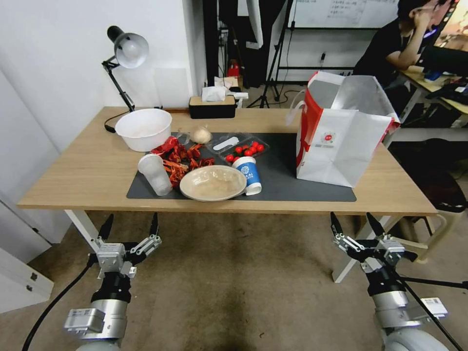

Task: Pick up the food delivery bag from the floor and place it on the table.

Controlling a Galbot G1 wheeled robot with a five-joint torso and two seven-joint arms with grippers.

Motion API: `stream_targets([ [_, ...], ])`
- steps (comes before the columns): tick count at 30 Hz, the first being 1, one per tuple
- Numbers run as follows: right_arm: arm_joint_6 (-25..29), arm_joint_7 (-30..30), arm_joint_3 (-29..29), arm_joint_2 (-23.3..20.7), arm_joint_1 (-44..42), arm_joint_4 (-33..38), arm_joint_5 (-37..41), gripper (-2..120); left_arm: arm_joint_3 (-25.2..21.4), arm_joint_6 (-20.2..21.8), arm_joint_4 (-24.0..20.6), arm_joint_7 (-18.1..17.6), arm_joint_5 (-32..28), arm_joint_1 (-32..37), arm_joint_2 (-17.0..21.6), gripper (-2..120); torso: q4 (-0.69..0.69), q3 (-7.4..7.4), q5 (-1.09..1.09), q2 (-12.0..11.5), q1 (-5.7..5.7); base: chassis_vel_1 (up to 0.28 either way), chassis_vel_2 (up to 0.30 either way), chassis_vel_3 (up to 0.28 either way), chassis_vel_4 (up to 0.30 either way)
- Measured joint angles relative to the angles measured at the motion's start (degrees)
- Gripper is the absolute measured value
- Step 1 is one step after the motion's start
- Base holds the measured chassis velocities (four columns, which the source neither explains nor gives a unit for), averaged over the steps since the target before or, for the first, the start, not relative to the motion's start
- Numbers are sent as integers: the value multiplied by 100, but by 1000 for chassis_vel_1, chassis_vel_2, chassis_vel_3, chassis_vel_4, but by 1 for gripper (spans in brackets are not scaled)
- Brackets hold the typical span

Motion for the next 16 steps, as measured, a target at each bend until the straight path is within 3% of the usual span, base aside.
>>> stream_targets([
  [16,6,-2,1,-2,1,-3,0,100,0,-1,0,-1,5,-1,0,100,0,0,0,0,0,0,0,0,0],
])
